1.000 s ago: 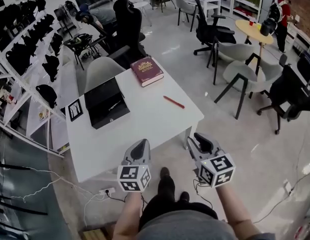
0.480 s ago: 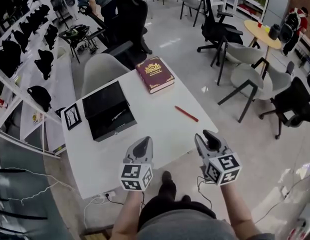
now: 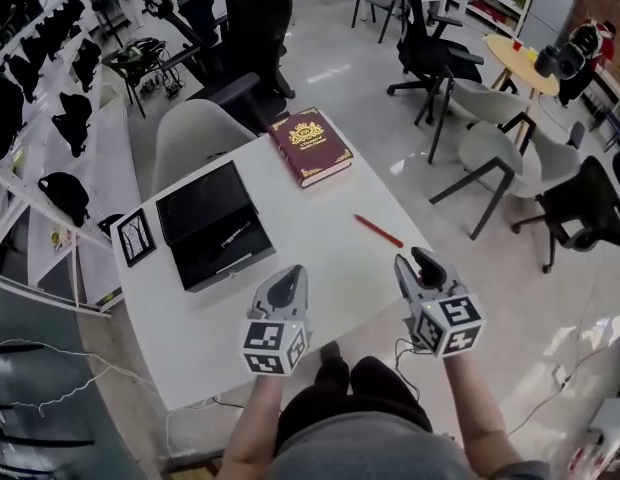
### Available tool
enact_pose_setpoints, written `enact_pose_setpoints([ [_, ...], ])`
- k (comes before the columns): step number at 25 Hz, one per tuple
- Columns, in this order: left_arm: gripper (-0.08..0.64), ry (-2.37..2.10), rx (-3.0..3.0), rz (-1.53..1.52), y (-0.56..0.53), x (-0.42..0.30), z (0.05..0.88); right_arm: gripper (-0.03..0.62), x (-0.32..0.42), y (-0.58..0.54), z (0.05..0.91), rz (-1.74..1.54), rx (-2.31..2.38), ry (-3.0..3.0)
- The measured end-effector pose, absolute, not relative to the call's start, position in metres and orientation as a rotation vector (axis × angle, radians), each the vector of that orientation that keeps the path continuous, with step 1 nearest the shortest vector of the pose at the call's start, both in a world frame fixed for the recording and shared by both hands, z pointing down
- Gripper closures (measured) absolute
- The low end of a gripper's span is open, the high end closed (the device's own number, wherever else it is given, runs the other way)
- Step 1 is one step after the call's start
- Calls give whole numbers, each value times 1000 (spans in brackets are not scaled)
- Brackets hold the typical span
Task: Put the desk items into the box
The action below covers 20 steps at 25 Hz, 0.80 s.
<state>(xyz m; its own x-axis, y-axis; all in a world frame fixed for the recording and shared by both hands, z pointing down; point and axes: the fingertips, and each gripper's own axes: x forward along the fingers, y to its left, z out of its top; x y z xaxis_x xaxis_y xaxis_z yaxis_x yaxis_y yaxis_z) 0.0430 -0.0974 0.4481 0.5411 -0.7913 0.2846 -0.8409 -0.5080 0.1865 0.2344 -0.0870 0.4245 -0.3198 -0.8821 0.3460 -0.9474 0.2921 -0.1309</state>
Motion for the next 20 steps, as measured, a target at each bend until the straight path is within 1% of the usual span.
enact_pose_setpoints([
  [12,553,-1352,2466,267,-120,49,452,454,244,-127,445,433,1584,-2309],
  [20,552,-1392,2421,276,-137,54,455,456,240,-157,469,437,1410,-2290],
])
